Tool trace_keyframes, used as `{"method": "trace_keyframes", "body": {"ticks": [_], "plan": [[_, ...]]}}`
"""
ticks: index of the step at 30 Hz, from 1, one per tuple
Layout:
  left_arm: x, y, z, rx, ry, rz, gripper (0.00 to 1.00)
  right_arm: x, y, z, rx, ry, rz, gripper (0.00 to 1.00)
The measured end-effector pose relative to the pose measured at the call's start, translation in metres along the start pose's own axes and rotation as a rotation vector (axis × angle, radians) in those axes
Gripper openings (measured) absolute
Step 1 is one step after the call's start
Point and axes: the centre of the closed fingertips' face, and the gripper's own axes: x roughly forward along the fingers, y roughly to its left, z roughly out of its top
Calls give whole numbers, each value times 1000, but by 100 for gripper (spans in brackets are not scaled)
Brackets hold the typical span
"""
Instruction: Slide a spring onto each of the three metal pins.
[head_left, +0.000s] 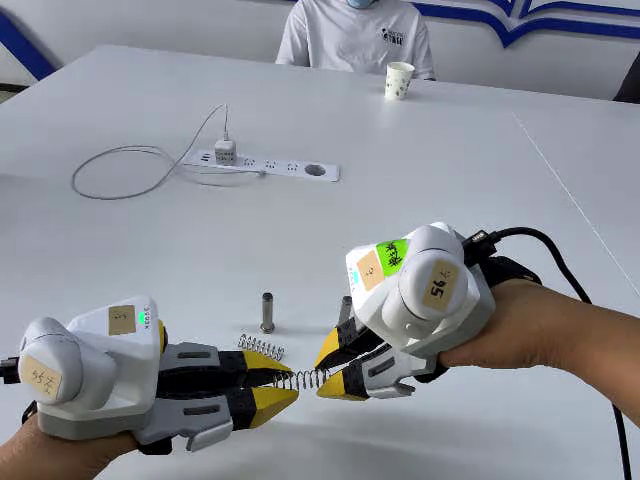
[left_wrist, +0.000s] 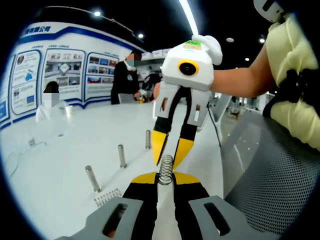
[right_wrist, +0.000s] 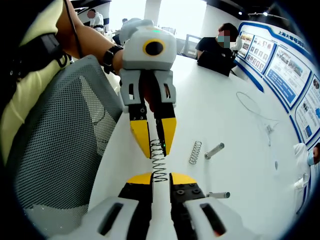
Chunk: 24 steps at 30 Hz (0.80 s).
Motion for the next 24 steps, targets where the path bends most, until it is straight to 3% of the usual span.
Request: {"method": "trace_keyframes", "body": {"ticks": [11,24], "plan": [[1,-1,3,-1,-14,-7,11,1,2,-3,10,0,7,12],[2,2,-1,-8,-3,3,11,-13,-3,12,16,-23,-13,12]]}}
